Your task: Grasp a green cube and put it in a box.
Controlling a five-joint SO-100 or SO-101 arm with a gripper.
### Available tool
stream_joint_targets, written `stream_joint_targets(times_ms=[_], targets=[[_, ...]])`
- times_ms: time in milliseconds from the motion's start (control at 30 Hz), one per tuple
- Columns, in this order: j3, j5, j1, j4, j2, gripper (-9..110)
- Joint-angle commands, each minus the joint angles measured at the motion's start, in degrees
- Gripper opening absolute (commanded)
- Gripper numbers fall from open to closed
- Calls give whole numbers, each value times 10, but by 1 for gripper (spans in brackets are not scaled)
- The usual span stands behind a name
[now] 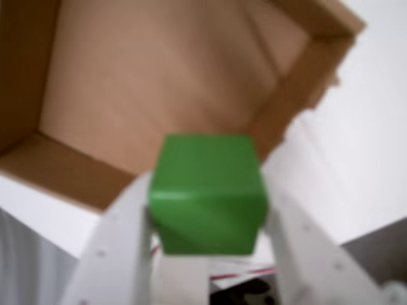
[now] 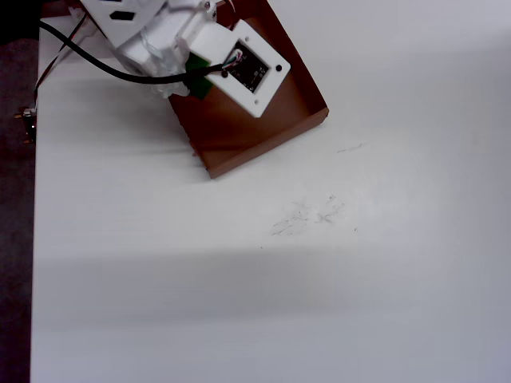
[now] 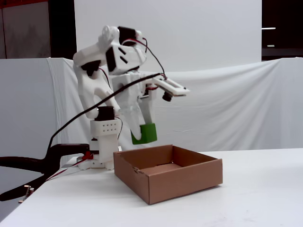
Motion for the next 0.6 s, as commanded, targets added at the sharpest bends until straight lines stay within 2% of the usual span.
stream_joint_targets(times_ms=[0, 567], targets=[[2, 5, -11, -33, -16, 12], [67, 23, -23, -145, -97, 12]])
